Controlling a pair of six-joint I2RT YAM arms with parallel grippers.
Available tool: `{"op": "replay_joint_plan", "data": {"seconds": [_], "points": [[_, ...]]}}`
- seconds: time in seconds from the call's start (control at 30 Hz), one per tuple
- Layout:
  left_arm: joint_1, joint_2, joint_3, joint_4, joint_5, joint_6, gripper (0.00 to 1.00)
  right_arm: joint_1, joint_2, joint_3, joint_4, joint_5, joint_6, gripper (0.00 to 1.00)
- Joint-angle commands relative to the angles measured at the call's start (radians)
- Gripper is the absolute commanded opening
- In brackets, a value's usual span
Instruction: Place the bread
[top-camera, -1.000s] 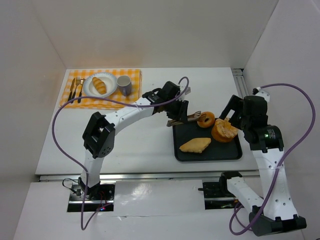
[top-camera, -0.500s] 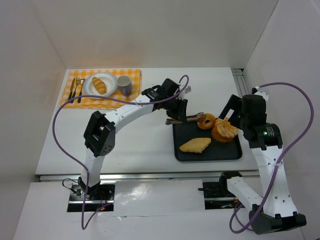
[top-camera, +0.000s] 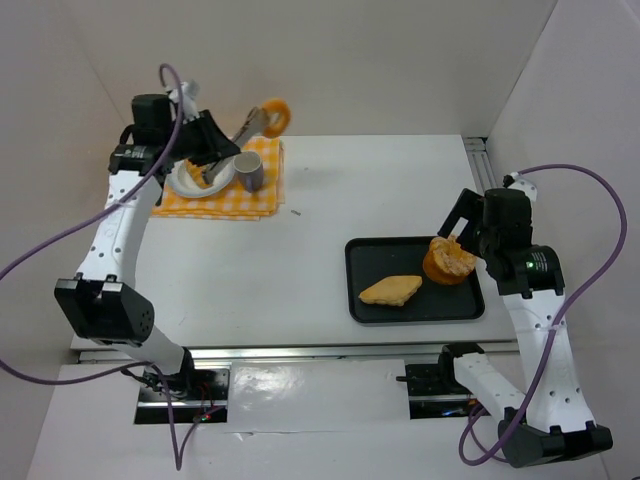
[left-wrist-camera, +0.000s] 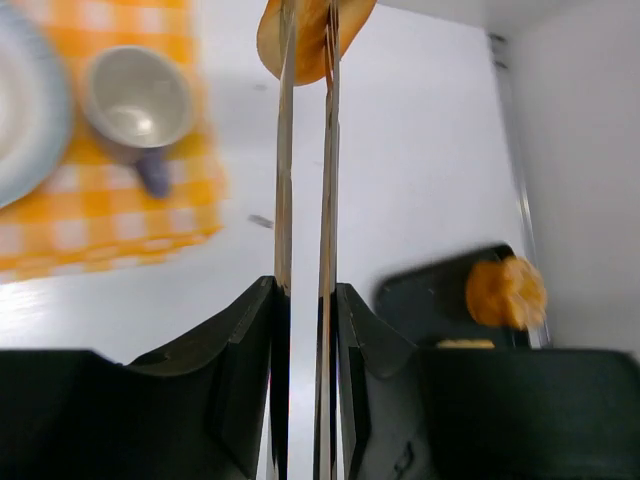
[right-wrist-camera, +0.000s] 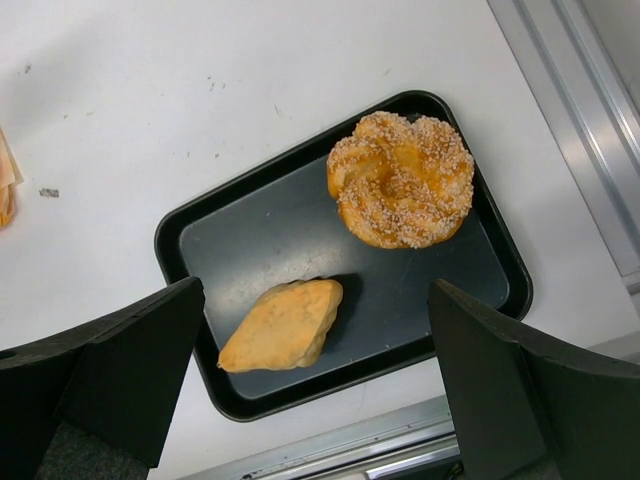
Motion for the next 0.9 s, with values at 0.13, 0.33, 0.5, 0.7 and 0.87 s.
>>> {"op": "replay_joint_plan", "data": {"seconds": [0.13, 0.33, 0.5, 0.7, 0.87], "points": [[0.217, -0.008, -0.111, 0.038, -0.089, -0.112, 0.00, -0.002, 0.008, 0.025, 0.025, -0.008, -0.007, 1.00], [0.289, 0.038, -0.171, 0.122, -0.150, -0.161, 0.00, -0.002, 0.008, 0.034, 0.025, -0.008, -0.007, 1.00], [0.307, 0.148, -0.171, 0.159, -0.135, -0.172, 0.00, -0.002, 0.026, 0.034, 0.025, -0.028, -0.007, 1.00], [0.307, 0.213, -0.149, 0.138, -0.150, -0.172, 0.34, -0.002, 0.035, 0.034, 0.034, -0.028, -0.007, 1.00], [0.307, 0.164, -0.123, 0.107, -0.173, -0.151, 0.61, -0.002, 0.035, 0.025, 0.034, -0.028, -0.007, 1.00]]}}
